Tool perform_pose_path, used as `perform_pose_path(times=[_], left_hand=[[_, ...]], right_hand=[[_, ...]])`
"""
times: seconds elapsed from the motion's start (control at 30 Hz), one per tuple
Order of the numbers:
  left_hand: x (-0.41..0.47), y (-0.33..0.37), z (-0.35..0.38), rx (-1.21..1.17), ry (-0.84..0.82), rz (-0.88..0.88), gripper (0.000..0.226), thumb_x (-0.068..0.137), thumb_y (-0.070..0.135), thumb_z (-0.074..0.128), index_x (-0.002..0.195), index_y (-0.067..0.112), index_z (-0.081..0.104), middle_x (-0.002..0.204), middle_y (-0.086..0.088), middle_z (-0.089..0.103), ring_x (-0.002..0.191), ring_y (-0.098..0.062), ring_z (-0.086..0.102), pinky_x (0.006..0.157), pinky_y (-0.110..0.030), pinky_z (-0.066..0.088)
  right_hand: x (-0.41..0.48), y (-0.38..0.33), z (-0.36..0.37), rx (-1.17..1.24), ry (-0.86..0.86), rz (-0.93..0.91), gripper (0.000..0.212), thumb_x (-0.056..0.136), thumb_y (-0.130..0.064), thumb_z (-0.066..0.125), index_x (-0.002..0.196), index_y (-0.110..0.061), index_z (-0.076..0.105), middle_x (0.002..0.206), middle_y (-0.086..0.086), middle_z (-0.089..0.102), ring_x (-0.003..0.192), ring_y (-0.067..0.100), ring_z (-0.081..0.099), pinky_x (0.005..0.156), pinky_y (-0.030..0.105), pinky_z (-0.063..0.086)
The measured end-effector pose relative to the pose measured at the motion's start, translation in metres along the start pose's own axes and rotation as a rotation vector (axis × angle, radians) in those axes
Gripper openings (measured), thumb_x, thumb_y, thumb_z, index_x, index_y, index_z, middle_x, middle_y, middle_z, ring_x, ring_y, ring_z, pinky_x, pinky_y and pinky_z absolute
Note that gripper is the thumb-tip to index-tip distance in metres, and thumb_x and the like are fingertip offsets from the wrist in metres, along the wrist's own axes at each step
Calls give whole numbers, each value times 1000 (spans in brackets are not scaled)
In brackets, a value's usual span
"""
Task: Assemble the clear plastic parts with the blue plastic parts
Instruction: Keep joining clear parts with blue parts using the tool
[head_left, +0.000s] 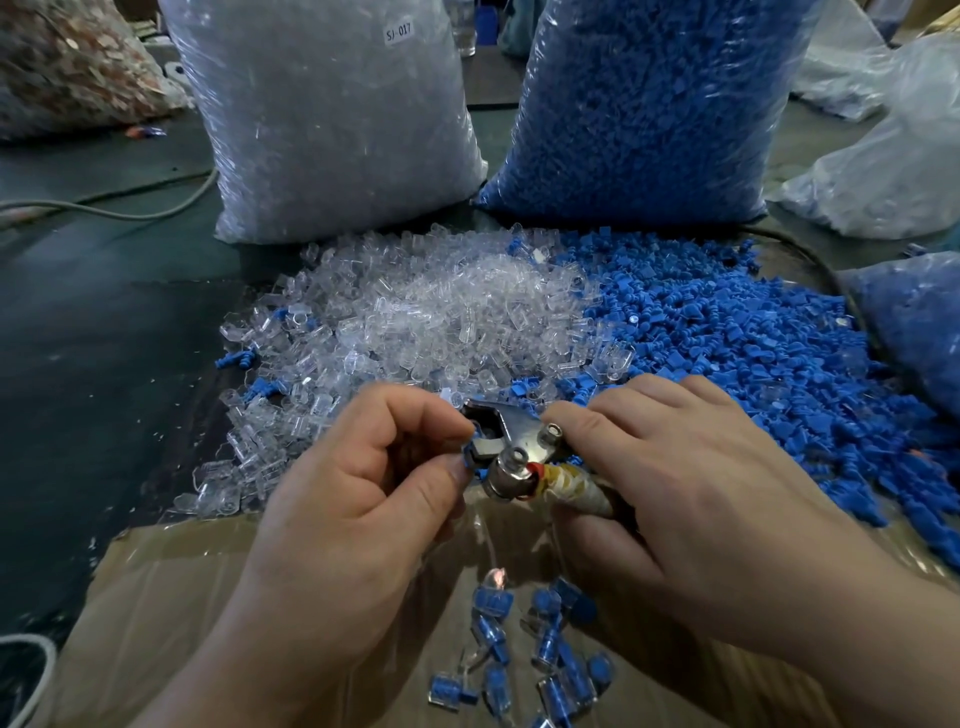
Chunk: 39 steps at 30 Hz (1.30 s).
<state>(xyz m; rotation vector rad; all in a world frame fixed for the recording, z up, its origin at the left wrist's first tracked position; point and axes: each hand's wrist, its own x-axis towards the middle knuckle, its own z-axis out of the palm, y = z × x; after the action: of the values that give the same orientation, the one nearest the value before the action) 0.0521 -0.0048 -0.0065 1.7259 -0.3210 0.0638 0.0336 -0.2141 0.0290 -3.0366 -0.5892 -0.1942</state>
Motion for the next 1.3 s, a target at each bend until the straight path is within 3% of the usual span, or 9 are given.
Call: perform_pose_path(times=[0.2, 0.4, 0.6, 0.7, 0.8, 0.93, 1.03, 1.17, 1.3], left_hand=[[-1, 3, 2, -9, -5, -12, 17, 81, 25, 71, 89, 40, 69, 79, -1, 70, 61, -8, 64, 54, -20, 55], [-2, 5, 0, 18, 12, -23, 17, 85, 27, 74, 91, 41, 68, 81, -1, 70, 63, -11, 65, 53, -23, 55], [-1, 8, 1, 150, 112, -97, 21, 86, 23, 73, 87, 43, 67, 72, 5, 70, 56, -8, 64, 50, -20, 53], [0, 11, 5, -39, 37, -319, 31, 87, -3, 65, 77, 26, 70, 54, -2, 63, 42, -9, 54, 41, -15, 46], [-3, 17, 13, -127, -13, -408, 23, 87, -12, 61, 80, 10, 66, 48, -7, 58, 34, -8, 47, 35, -14, 39], [-2, 15, 16, -112, 24, -426, 17, 89, -7, 63, 85, 10, 66, 51, -8, 62, 36, -9, 51, 36, -14, 41], [-2, 12, 17, -92, 23, -411, 25, 90, -1, 64, 78, 20, 69, 56, -10, 65, 42, -14, 56, 39, -19, 45], [-5, 7, 17, 14, 4, -241, 12, 82, 27, 68, 88, 36, 69, 61, -6, 70, 50, -14, 63, 45, -19, 49], [-5, 10, 14, -96, -4, -256, 16, 88, 50, 67, 91, 35, 71, 66, -5, 69, 54, -20, 66, 48, -25, 51]], right_hand=[[0, 0, 1, 97, -26, 20, 38, 77, -58, 41, 98, -31, 57, 80, -12, 52, 73, 15, 51, 60, 30, 45], [0, -1, 0, 133, 34, 23, 29, 76, -55, 45, 89, -31, 55, 72, -16, 49, 64, 10, 46, 55, 26, 36], [1, 14, 8, 38, 52, 79, 57, 76, -68, 38, 114, -31, 60, 92, -15, 62, 86, 13, 57, 76, 29, 46], [12, 21, 11, -70, -62, 157, 68, 76, -76, 33, 120, -30, 58, 101, -9, 62, 96, 20, 52, 85, 41, 46], [19, 22, 13, -84, -116, 192, 70, 72, -75, 37, 125, -33, 53, 110, -9, 59, 104, 20, 45, 91, 40, 36], [17, 17, 12, 23, 48, 171, 57, 80, -68, 39, 119, -31, 58, 111, -9, 60, 107, 20, 48, 92, 40, 36], [15, -6, 11, 80, 187, 24, 40, 86, -59, 36, 98, -31, 63, 93, -11, 64, 89, 15, 58, 81, 35, 42], [15, -19, 18, 100, 215, -130, 29, 95, -39, 42, 83, -21, 61, 78, -3, 57, 74, 21, 52, 70, 34, 32], [11, -16, 18, 184, 227, -99, 26, 95, -34, 42, 80, -19, 57, 76, -2, 53, 71, 24, 52, 68, 37, 40]])
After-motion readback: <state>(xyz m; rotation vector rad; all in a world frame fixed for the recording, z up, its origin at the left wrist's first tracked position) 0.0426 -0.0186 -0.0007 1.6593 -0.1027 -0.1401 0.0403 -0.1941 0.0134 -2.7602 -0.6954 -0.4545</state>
